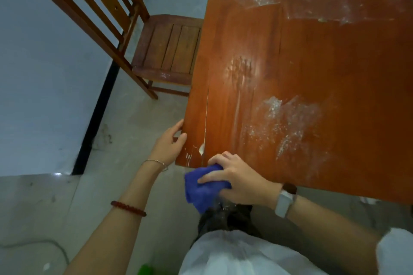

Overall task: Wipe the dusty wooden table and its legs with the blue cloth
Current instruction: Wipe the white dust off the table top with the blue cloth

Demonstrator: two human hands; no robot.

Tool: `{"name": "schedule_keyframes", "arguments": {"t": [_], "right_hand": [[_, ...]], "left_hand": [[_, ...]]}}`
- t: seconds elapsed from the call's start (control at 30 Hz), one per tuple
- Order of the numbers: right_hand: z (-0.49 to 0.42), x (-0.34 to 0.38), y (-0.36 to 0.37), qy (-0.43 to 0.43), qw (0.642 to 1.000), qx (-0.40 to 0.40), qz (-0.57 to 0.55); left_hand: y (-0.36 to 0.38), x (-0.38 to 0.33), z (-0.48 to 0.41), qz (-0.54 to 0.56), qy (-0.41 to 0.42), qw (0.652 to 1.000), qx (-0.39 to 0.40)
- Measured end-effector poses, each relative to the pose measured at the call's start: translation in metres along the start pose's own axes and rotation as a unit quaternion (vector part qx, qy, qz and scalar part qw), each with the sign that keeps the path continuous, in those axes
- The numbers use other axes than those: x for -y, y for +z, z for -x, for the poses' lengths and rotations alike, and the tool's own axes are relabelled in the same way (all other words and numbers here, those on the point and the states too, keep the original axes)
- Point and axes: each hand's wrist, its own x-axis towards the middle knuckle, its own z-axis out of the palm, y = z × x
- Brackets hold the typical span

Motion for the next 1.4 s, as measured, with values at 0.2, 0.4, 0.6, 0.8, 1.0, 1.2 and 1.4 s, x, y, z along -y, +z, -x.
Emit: {"name": "schedule_keyframes", "arguments": {"t": [0.2,0.4,0.6,0.8,1.0,1.2,1.4], "right_hand": [[0.053,-0.022,-0.079,0.218,0.900,-0.264,-0.269],[0.157,-0.070,-0.089,0.397,0.749,-0.445,-0.288],[0.200,-0.096,-0.069,0.494,0.717,-0.490,-0.035],[0.198,-0.110,-0.056,0.451,0.755,-0.460,0.124],[0.176,-0.116,-0.049,0.489,0.730,-0.461,0.127],[0.060,-0.051,0.002,0.261,0.884,-0.384,0.061],[0.085,-0.051,-0.043,0.266,0.836,-0.471,-0.091]], "left_hand": [[0.034,-0.020,0.021,-0.135,0.035,0.978,-0.155],[0.086,-0.038,0.029,-0.290,0.061,0.942,-0.158],[0.111,-0.027,0.027,-0.306,0.045,0.936,-0.165],[0.114,-0.025,0.026,-0.331,0.042,0.926,-0.178],[0.110,-0.026,0.028,-0.340,0.049,0.921,-0.182],[0.068,-0.032,0.016,-0.212,0.066,0.955,-0.199],[0.044,-0.033,-0.006,-0.267,0.041,0.947,-0.171]]}}
